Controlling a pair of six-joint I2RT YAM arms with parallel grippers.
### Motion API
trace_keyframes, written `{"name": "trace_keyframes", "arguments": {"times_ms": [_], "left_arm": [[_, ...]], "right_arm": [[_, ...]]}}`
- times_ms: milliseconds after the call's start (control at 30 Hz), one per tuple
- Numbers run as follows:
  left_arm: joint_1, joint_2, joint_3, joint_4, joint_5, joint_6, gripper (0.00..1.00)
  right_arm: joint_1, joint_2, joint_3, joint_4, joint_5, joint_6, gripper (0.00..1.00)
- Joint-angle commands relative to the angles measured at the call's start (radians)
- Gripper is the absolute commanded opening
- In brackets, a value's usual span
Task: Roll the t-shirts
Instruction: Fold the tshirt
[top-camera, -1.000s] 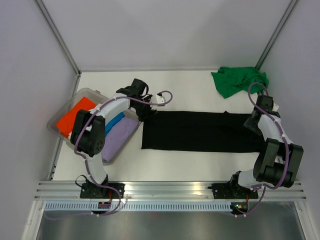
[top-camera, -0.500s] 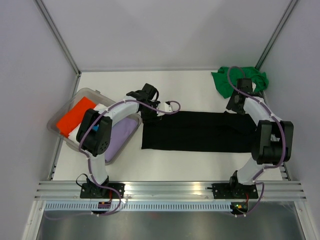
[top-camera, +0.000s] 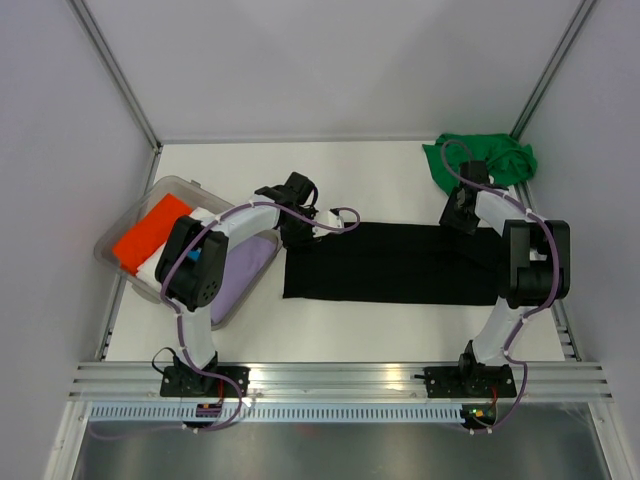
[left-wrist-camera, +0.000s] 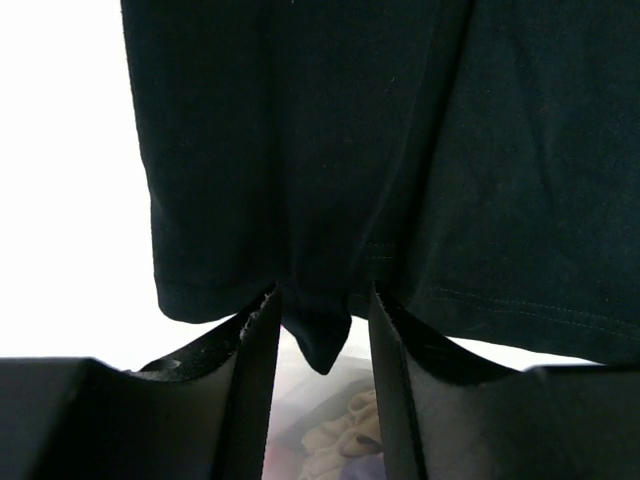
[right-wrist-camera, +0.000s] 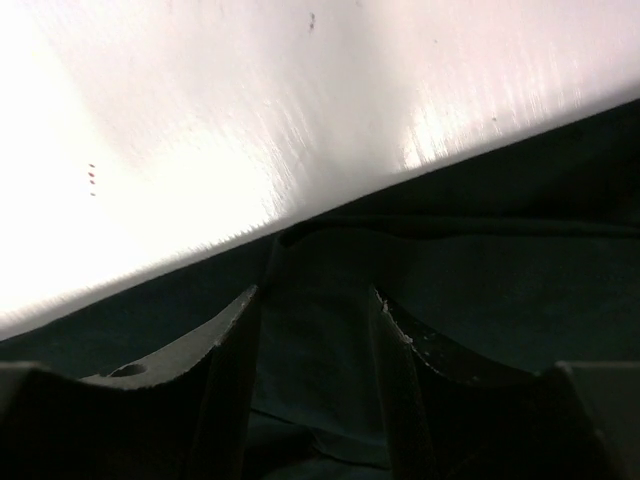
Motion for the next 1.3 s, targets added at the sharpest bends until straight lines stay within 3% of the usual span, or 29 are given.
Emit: {"name": "trace_keyframes", "arguments": {"times_ms": [0, 267, 433, 500, 600, 1267], "left_arm": [[0.0, 0.016, -0.004, 0.014, -0.004, 0.005, 0.44], [0.0, 0.017, -0.001, 0.016, 0.0, -0.003, 0.42], [0.0, 0.013, -0.004, 0.011, 0.0, -0.006, 0.29], [-0.001, 0.013, -0.004, 0.01, 0.002, -0.012, 0.21], [-0.003, 0.013, -0.006, -0.004, 0.012, -0.015, 0.03], [-0.003, -0.007, 0.031, -0.049, 0.026, 0.014, 0.02]], "right_arm": [[0.007, 0.005, 0.051, 0.027, -0.006, 0.025, 0.53], [0.009, 0.09, 0.105, -0.025, 0.024, 0.032, 0.48], [0.01, 0.104, 0.106, -0.059, 0.075, 0.037, 0.21], [0.01, 0.084, 0.1, -0.074, 0.092, 0.038, 0.09], [0.009, 0.059, 0.096, -0.099, 0.118, 0.038, 0.01], [0.009, -0.178, -0.045, -0.218, 0.155, 0.046, 0.0]]}}
